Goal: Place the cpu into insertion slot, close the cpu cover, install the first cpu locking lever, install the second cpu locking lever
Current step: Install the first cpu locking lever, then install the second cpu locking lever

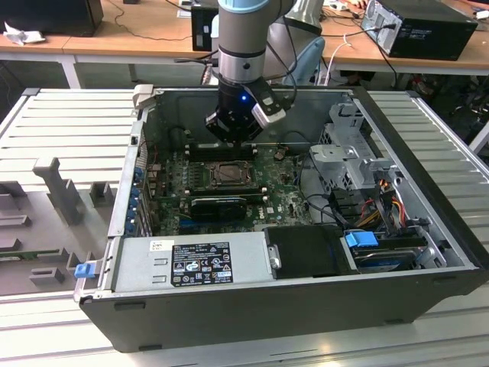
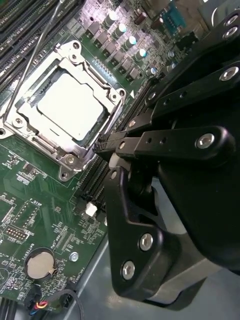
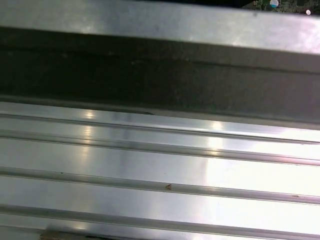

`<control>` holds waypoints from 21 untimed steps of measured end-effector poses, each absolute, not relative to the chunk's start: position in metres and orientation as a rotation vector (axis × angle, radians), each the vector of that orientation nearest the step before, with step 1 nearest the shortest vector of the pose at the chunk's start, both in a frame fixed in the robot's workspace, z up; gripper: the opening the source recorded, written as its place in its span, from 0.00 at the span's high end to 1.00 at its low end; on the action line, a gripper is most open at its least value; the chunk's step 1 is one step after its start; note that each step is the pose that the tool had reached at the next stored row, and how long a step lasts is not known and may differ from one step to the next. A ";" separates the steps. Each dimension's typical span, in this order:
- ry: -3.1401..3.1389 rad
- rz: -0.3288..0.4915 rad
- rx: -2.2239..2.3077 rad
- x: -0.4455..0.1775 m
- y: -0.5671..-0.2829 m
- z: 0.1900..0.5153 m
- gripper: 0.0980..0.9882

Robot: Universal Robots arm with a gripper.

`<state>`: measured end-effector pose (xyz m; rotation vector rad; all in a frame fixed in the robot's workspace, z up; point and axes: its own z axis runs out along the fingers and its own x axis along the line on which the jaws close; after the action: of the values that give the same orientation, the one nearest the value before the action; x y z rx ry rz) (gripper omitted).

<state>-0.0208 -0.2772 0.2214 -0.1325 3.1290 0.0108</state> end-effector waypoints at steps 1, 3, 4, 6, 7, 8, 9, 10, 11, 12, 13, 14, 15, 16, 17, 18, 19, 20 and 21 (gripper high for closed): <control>3.129 0.011 -0.132 -0.021 -0.277 0.221 0.99; 3.129 0.011 -0.133 -0.021 -0.278 0.221 0.99; 3.129 0.011 -0.132 -0.021 -0.279 0.221 0.99; 3.129 0.011 -0.133 -0.021 -0.279 0.221 0.99; 3.129 0.011 -0.133 -0.021 -0.280 0.221 0.99; 3.129 0.011 -0.133 -0.021 -0.283 0.221 0.99; 3.129 0.011 -0.133 -0.021 -0.286 0.222 0.99; 3.129 0.010 -0.133 -0.021 -0.287 0.223 0.99; 3.129 0.011 -0.132 -0.021 -0.287 0.226 0.99; 3.129 0.011 -0.132 -0.021 -0.287 0.230 0.99; 3.129 0.011 -0.132 -0.021 -0.287 0.234 0.99; 3.129 0.011 -0.133 -0.021 -0.287 0.235 0.99; 3.129 0.011 -0.133 -0.021 -0.288 0.235 0.99; 3.129 0.011 -0.133 -0.021 -0.290 0.235 0.99; 3.129 0.011 -0.133 -0.021 -0.291 0.235 0.99; 3.129 0.011 -0.132 -0.021 -0.293 0.235 0.99; 3.129 0.011 -0.132 -0.021 -0.294 0.235 0.99; 3.129 0.011 -0.133 -0.021 -0.296 0.235 0.99; 3.129 0.011 -0.132 -0.021 -0.298 0.235 0.99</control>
<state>-0.0208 -0.2982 0.2353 -0.1325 3.1290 0.0114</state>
